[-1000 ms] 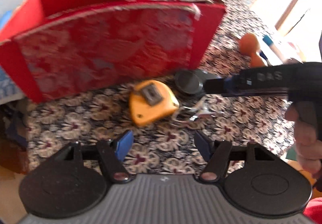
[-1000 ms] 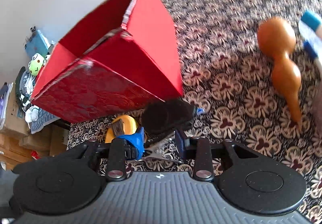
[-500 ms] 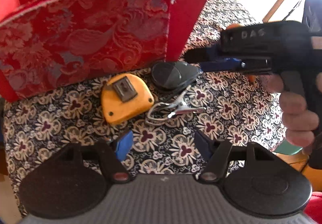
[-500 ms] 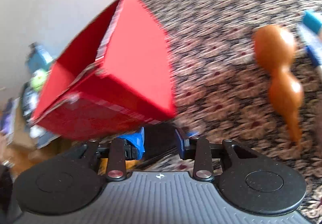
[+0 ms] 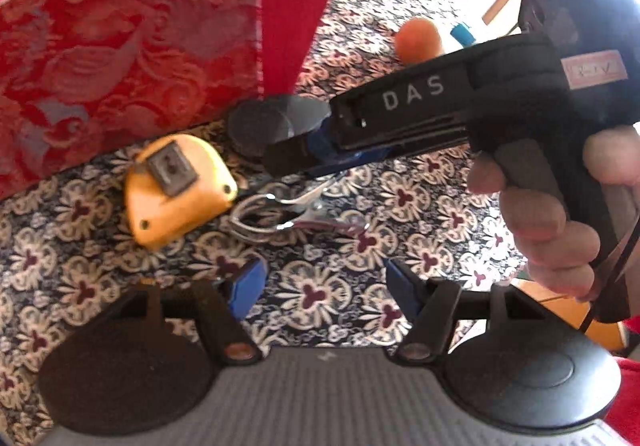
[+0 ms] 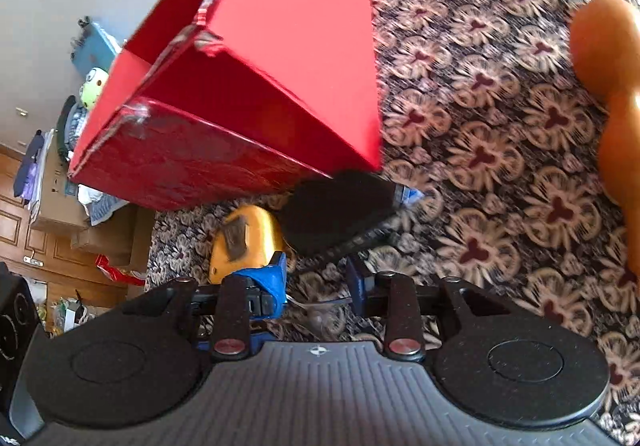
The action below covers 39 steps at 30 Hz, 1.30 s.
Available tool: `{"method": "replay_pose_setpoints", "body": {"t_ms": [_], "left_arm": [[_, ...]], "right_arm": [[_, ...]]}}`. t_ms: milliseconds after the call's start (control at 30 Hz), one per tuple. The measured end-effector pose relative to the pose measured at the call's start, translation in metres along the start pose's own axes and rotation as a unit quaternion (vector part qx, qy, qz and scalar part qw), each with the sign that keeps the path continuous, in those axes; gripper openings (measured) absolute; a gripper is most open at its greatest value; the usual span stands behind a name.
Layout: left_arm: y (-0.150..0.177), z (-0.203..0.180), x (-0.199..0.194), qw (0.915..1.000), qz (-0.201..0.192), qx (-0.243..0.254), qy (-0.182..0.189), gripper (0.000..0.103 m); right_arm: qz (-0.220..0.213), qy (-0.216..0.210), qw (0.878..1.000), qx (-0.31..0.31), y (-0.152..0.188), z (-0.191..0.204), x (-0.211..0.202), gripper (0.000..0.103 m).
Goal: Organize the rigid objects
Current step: 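Grasp the silver metal clip with the right gripper and lift it, then carry the silver clip over the red box and lower it inside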
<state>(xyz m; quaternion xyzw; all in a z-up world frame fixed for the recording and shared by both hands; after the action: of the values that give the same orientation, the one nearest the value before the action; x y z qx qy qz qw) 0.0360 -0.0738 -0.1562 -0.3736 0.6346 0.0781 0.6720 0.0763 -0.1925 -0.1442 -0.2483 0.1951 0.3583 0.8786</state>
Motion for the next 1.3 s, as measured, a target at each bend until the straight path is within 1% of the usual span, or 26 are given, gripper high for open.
{"method": "replay_pose_setpoints", "body": {"t_ms": [67, 167, 233, 333, 400, 500, 533, 633, 667, 700, 733, 800, 833, 867, 900, 967, 1067, 1167, 1300], "left_arm": [[-0.002, -0.003, 0.002, 1.0, -0.002, 0.003, 0.002, 0.068], [-0.006, -0.002, 0.004, 0.9999, -0.005, -0.007, 0.011, 0.068], [-0.008, -0.001, 0.005, 0.9998, -0.007, -0.009, 0.018, 0.068], [-0.011, -0.002, 0.005, 0.9997, -0.008, -0.002, 0.021, 0.068], [-0.01, -0.002, 0.004, 0.9997, -0.009, 0.008, 0.021, 0.068], [-0.005, 0.002, 0.002, 0.9997, -0.009, 0.014, 0.018, 0.068], [-0.003, 0.004, 0.0, 0.9998, -0.01, 0.014, 0.013, 0.068], [-0.002, 0.01, -0.003, 0.9999, -0.014, 0.004, 0.008, 0.068], [-0.003, 0.012, -0.003, 0.9999, -0.015, 0.0, 0.007, 0.065], [-0.003, 0.013, -0.004, 0.9998, -0.018, -0.001, 0.002, 0.052], [-0.003, 0.015, -0.004, 0.9998, -0.02, -0.001, -0.003, 0.049], [-0.003, 0.019, -0.005, 0.9997, -0.021, -0.008, -0.006, 0.037], [-0.003, 0.021, -0.004, 0.9997, -0.022, -0.012, -0.005, 0.031], [-0.003, 0.023, -0.005, 0.9995, -0.024, -0.017, -0.009, 0.024], [-0.003, 0.025, -0.005, 0.9995, -0.024, -0.02, -0.011, 0.02], [-0.003, 0.027, -0.005, 0.9993, -0.026, -0.025, -0.014, 0.019], [-0.003, 0.029, -0.008, 0.999, -0.028, -0.031, -0.016, 0.018], [-0.003, 0.031, -0.01, 0.9987, -0.03, -0.038, -0.018, 0.016], [-0.005, 0.028, -0.028, 0.9983, -0.05, -0.021, -0.022, 0.012]], "right_arm": [[0.007, -0.004, 1.0, 0.009, 0.004, -0.003, -0.005, 0.017], [0.024, -0.013, 0.999, 0.017, 0.01, -0.005, -0.01, 0.017], [0.033, -0.029, 0.999, 0.032, 0.017, -0.007, -0.011, 0.017], [0.044, -0.064, 0.994, 0.077, 0.028, -0.014, -0.005, 0.017], [0.048, -0.076, 0.993, 0.082, 0.036, -0.012, -0.002, 0.017], [0.049, -0.082, 0.993, 0.073, 0.044, -0.006, 0.004, 0.018], [0.046, -0.082, 0.993, 0.07, 0.042, -0.001, 0.004, 0.017], [0.037, -0.069, 0.995, 0.06, 0.042, 0.003, 0.004, 0.018], [0.034, -0.063, 0.996, 0.053, 0.041, 0.005, 0.005, 0.018], [0.029, -0.056, 0.997, 0.045, 0.041, 0.006, 0.004, 0.019], [0.023, -0.051, 0.998, 0.039, 0.041, 0.006, 0.003, 0.019], [0.019, -0.048, 0.998, 0.033, 0.038, 0.004, 0.004, 0.018], [0.016, -0.045, 0.998, 0.036, 0.038, 0.001, 0.004, 0.015], [0.009, -0.045, 0.998, 0.043, 0.036, -0.001, 0.005, 0.015], [0.002, -0.048, 0.997, 0.053, 0.035, -0.003, 0.005, 0.016], [-0.006, -0.049, 0.997, 0.055, 0.034, -0.005, 0.003, 0.016], [-0.013, -0.039, 0.999, 0.024, 0.036, 0.002, 0.004, 0.014], [-0.019, -0.037, 0.999, 0.018, 0.036, 0.004, 0.003, 0.01], [-0.033, -0.036, 0.999, 0.0, 0.032, 0.009, -0.012, 0.007]]}}
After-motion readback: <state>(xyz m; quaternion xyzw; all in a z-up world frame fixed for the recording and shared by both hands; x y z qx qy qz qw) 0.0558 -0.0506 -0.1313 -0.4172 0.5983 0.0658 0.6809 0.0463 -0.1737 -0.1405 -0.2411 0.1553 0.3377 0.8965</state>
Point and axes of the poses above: each gripper's, at about its wrist camera, not at the fingertips, and x roughly the way its jaws point, z to its left, y to its underside, the point moved 6 cm from there along x, roughly the way its jaws point, and after that the axes turned 15 degrees about -y, right-handed, at the moved point
